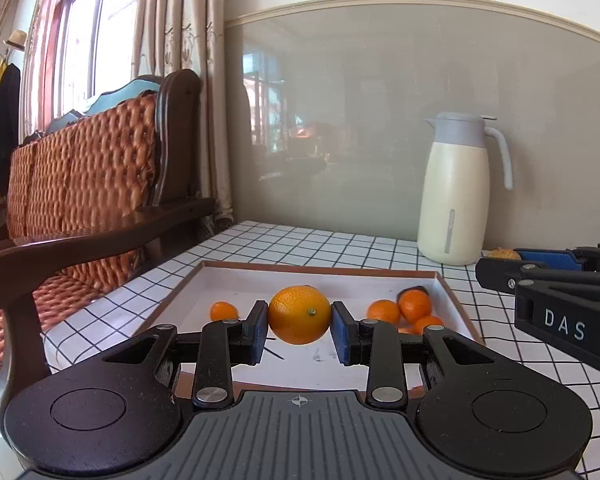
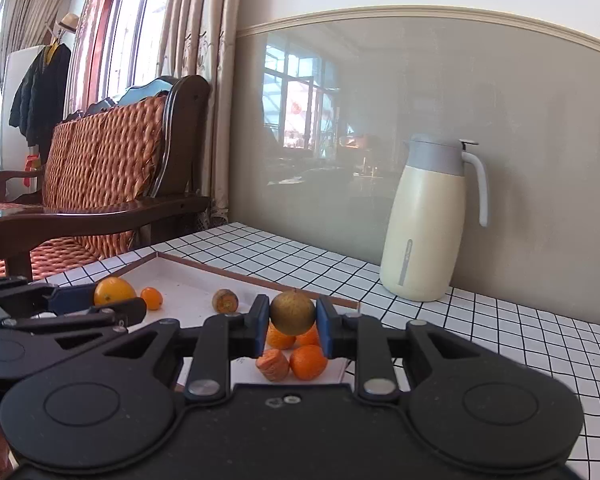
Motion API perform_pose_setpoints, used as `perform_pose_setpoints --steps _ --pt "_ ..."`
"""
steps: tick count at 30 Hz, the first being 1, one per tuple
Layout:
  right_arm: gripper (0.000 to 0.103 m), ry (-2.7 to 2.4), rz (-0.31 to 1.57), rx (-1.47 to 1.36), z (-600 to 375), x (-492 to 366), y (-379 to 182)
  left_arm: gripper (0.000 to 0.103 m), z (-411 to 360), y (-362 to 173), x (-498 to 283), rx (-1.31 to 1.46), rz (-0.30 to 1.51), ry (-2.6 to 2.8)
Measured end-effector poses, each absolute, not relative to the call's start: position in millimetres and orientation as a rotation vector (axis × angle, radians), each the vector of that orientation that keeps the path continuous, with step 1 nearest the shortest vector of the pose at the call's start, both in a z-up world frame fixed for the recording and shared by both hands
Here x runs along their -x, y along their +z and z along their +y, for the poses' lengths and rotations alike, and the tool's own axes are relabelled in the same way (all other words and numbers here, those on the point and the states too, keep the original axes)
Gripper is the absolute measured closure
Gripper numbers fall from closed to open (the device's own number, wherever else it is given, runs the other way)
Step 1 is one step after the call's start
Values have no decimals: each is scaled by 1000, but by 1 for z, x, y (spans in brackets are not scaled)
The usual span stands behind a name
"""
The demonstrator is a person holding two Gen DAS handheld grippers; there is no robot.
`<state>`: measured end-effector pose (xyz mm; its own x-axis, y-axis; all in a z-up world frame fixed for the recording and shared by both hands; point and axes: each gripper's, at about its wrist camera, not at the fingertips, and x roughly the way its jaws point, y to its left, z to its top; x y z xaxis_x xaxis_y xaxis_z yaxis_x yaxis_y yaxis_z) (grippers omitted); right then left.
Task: Organize fruits
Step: 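Carry the small orange and the brown fruit over the cardboard tray with both tools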
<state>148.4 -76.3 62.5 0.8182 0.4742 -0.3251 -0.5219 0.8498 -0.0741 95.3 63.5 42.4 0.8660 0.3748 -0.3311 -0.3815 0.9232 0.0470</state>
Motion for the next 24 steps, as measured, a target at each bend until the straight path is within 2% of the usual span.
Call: perform_pose_setpoints --steps 24 --pt "87 587 285 232 -13 -155 55 69 148 40 -90 27 355 471"
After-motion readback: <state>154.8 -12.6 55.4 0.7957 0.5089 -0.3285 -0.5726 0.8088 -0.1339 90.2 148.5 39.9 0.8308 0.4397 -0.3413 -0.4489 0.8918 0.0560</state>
